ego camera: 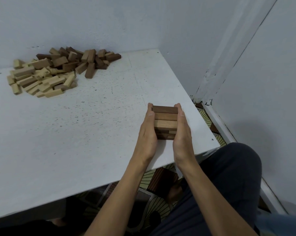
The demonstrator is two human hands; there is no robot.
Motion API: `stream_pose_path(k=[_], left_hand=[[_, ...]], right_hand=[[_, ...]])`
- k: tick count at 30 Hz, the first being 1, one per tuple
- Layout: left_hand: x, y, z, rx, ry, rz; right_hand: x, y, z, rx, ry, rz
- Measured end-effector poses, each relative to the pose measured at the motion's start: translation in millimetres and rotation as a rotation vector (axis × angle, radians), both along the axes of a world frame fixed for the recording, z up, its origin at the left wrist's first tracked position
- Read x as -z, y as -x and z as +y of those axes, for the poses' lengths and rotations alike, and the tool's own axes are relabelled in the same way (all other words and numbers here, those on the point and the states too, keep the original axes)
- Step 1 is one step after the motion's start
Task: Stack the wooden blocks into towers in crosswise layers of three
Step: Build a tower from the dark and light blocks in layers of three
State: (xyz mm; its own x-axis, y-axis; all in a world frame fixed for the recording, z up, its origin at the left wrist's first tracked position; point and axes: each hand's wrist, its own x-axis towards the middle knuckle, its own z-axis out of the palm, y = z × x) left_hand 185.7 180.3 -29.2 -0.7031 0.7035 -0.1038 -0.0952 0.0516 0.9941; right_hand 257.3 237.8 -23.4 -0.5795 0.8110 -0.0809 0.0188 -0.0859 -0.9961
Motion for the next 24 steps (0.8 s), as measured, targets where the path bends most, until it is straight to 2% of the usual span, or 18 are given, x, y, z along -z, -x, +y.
stream_pose_path(k=[24], left_hand=[[5.1, 2.9, 1.3, 0.029, -0.009, -0.028]], right_hand=[[0.3, -1.8, 0.4, -0.001, 0.039, -0.003]])
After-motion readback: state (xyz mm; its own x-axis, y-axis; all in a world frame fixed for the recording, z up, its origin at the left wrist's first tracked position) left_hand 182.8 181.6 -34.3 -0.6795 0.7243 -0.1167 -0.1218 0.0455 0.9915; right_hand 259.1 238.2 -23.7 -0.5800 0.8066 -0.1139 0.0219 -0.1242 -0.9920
